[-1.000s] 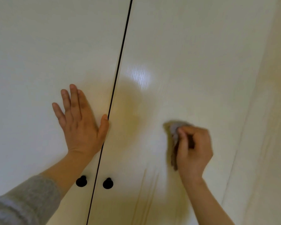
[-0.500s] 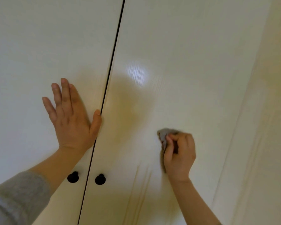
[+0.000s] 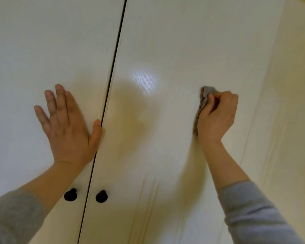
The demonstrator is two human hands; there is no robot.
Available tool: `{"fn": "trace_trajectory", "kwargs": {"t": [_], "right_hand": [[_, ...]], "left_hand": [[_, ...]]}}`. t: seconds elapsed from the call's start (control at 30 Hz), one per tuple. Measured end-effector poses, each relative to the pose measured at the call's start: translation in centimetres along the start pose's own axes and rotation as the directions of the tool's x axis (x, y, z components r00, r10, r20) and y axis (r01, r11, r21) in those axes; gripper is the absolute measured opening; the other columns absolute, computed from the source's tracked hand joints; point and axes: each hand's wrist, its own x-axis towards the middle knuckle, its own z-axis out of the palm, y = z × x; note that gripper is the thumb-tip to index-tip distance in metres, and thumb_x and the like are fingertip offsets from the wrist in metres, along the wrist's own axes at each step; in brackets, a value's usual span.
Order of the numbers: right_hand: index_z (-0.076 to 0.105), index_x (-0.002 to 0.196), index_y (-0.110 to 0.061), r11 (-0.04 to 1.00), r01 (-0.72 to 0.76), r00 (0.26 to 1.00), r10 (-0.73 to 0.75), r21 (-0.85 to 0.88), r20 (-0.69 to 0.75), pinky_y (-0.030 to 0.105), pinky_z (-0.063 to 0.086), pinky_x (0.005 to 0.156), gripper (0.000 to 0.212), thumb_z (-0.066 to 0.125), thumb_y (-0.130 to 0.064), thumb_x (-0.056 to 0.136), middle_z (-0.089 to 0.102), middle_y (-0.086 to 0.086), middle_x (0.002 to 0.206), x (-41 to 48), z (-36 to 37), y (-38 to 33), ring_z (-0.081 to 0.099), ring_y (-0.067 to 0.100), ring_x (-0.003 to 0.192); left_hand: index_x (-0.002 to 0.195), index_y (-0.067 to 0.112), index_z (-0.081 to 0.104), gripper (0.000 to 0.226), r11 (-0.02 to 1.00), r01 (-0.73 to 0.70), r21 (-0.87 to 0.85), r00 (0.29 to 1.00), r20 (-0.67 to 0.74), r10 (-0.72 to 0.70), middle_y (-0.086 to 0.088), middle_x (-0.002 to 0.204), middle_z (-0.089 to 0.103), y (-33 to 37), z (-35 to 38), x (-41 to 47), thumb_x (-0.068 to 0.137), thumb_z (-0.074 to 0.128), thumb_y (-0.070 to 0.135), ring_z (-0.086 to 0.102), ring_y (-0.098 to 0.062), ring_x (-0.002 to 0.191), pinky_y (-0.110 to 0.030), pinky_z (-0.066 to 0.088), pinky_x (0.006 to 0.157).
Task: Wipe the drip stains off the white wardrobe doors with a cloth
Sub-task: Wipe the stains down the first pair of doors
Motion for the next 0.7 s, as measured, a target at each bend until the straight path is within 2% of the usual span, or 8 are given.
{"fn": "trace_trajectory", "kwargs": {"t": [0.07, 0.17, 0.3, 0.37, 0.47, 0.57, 0.7], "right_hand": [[0.054, 0.086, -0.007, 1.000, 0.015, 1.000, -0.015, -0.013, -0.008, 0.021, 0.029, 0.066, 0.011, 0.054, -0.014, 0.095, 0.053, 0.008, 0.091, -4.2, -0.7, 1.2, 0.049, 0.018, 0.083], [0.053, 0.083, -0.008, 0.999, 0.027, 0.995, -0.023, -0.032, 0.093, 0.020, 0.028, 0.064, 0.008, 0.056, -0.007, 0.091, 0.054, 0.009, 0.088, -10.9, -3.2, 3.3, 0.048, 0.019, 0.082], [0.055, 0.083, -0.015, 0.998, 0.009, 0.973, 0.008, -0.070, 0.233, 0.018, 0.032, 0.058, 0.009, 0.050, -0.018, 0.091, 0.052, -0.004, 0.088, -15.1, -6.8, 4.4, 0.050, 0.011, 0.076], [0.054, 0.083, -0.014, 0.998, -0.044, 0.980, 0.053, -0.055, 0.192, 0.021, 0.029, 0.060, 0.010, 0.051, -0.019, 0.091, 0.051, -0.001, 0.087, -12.6, -7.1, 3.8, 0.048, 0.013, 0.076], [0.053, 0.086, -0.005, 0.993, -0.107, 0.994, 0.107, -0.050, 0.008, 0.019, 0.025, 0.066, 0.012, 0.054, -0.015, 0.094, 0.052, 0.011, 0.088, -5.0, -5.7, 3.0, 0.042, 0.012, 0.075], [0.054, 0.093, -0.005, 0.986, -0.131, 0.991, 0.130, -0.105, -0.017, 0.018, 0.026, 0.065, 0.018, 0.051, -0.022, 0.097, 0.055, 0.009, 0.097, 1.1, -3.4, 2.7, 0.041, 0.008, 0.074], [0.053, 0.092, -0.006, 0.982, -0.153, 0.986, 0.145, -0.115, -0.078, 0.018, 0.027, 0.064, 0.020, 0.048, -0.023, 0.099, 0.055, 0.009, 0.094, -1.2, -1.8, 3.8, 0.040, 0.006, 0.074]], "left_hand": [[0.154, -0.004, 0.008, 0.086, 1.000, -0.002, 0.002, 1.000, -0.001, 0.002, -0.020, 0.164, 0.001, 0.0, 0.0, 0.0, 0.090, 0.036, 0.045, -0.003, -0.037, 0.152, -0.056, -0.006, 0.120], [0.154, -0.004, 0.007, 0.086, 1.000, -0.002, 0.009, 1.000, 0.004, 0.002, -0.020, 0.164, 0.000, 0.0, 0.0, 0.1, 0.091, 0.036, 0.045, -0.004, -0.037, 0.152, -0.057, -0.006, 0.120], [0.154, -0.004, 0.006, 0.086, 1.000, 0.003, 0.004, 1.000, 0.021, -0.003, -0.020, 0.164, 0.000, 0.1, -0.2, 0.0, 0.091, 0.035, 0.046, -0.005, -0.037, 0.152, -0.058, -0.006, 0.120], [0.154, -0.004, 0.005, 0.086, 1.000, 0.000, 0.005, 1.000, 0.020, 0.000, -0.020, 0.164, -0.001, 0.1, -0.3, -0.1, 0.091, 0.034, 0.046, -0.005, -0.038, 0.152, -0.059, -0.006, 0.120], [0.155, -0.004, 0.005, 0.086, 1.000, -0.009, -0.002, 1.000, 0.019, 0.009, -0.020, 0.165, -0.001, 0.0, -0.2, -0.2, 0.092, 0.034, 0.047, -0.005, -0.038, 0.152, -0.058, -0.006, 0.119], [0.155, -0.004, 0.006, 0.085, 1.000, -0.010, -0.009, 1.000, 0.007, 0.010, -0.020, 0.165, -0.001, 0.0, -0.2, -0.1, 0.092, 0.034, 0.046, -0.005, -0.038, 0.152, -0.058, -0.007, 0.119], [0.154, -0.004, 0.006, 0.085, 1.000, -0.015, -0.008, 1.000, -0.006, 0.015, -0.020, 0.165, 0.000, -0.1, 0.0, -0.1, 0.091, 0.036, 0.045, -0.004, -0.038, 0.152, -0.057, -0.007, 0.119]]}}
